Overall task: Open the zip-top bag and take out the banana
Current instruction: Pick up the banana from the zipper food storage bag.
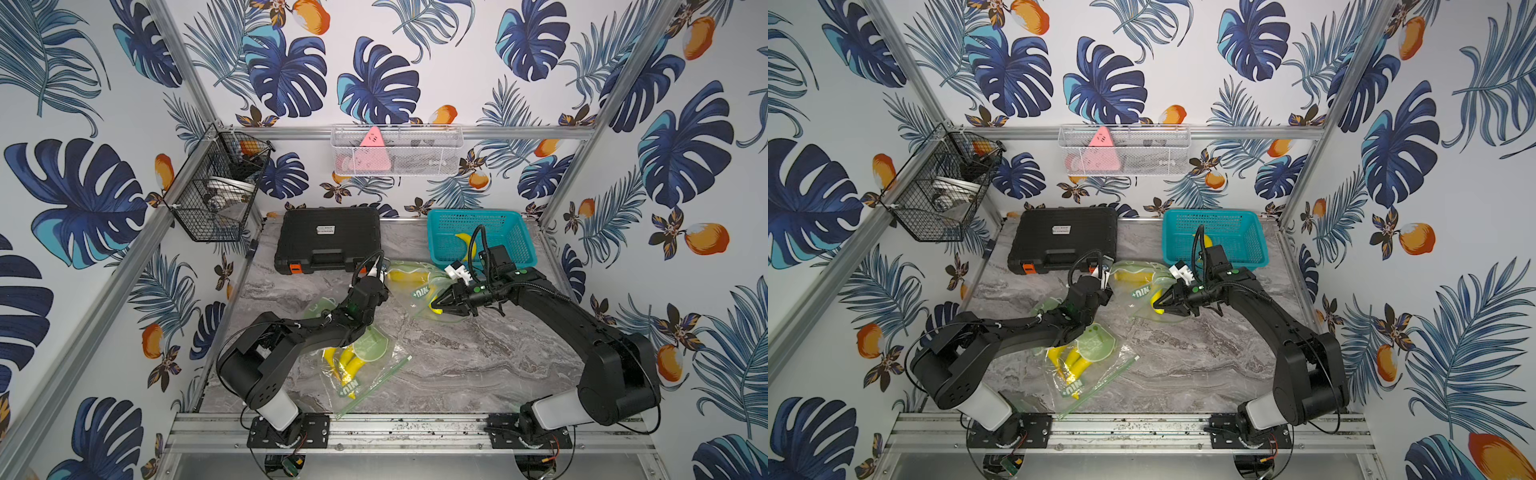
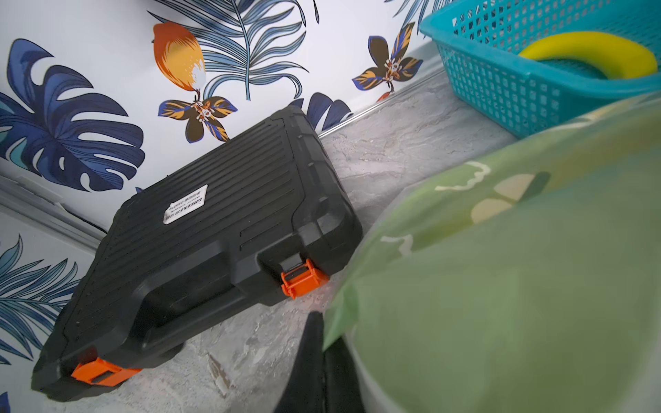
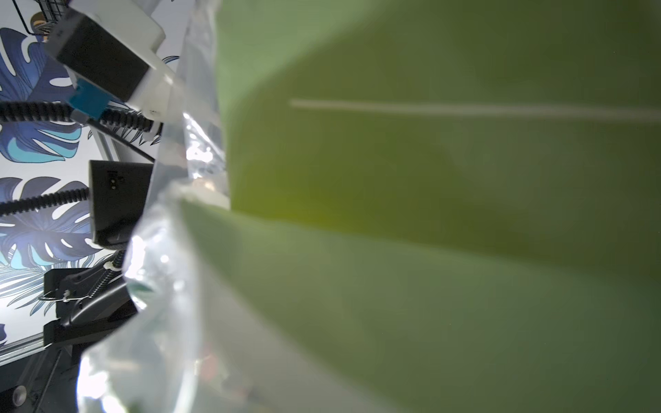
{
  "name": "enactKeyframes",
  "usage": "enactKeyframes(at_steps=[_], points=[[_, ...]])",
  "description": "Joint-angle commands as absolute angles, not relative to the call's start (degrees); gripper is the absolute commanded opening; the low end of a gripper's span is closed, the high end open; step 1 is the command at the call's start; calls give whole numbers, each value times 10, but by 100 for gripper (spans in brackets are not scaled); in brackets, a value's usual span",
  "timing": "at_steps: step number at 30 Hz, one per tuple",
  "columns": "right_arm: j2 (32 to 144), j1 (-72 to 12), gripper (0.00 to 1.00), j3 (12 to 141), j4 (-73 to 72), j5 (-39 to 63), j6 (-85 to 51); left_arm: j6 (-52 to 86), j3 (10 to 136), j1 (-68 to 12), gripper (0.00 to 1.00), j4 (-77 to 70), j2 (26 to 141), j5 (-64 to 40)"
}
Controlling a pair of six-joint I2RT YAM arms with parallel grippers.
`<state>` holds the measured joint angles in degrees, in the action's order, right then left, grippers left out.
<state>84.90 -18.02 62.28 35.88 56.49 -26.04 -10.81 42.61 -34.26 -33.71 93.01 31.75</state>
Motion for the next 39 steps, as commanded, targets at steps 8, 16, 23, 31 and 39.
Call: enactKeyframes(at_steps=[8, 16, 23, 31, 39], points=[[841, -219, 15, 627, 293, 377, -272, -62, 504, -360, 0, -172, 948, 304], [796, -219, 22, 641, 298, 321, -267, -56, 523, -358, 0, -106, 984, 322], [781, -219, 25, 628, 340, 286, -255, -21, 611, -346, 0, 28, 1035, 293], [738, -218, 24, 622, 298, 274, -263, -26, 629, -342, 0, 51, 1044, 298], [789, -212, 15, 712, 442, 360, -215, -26, 642, -342, 0, 59, 1063, 321]])
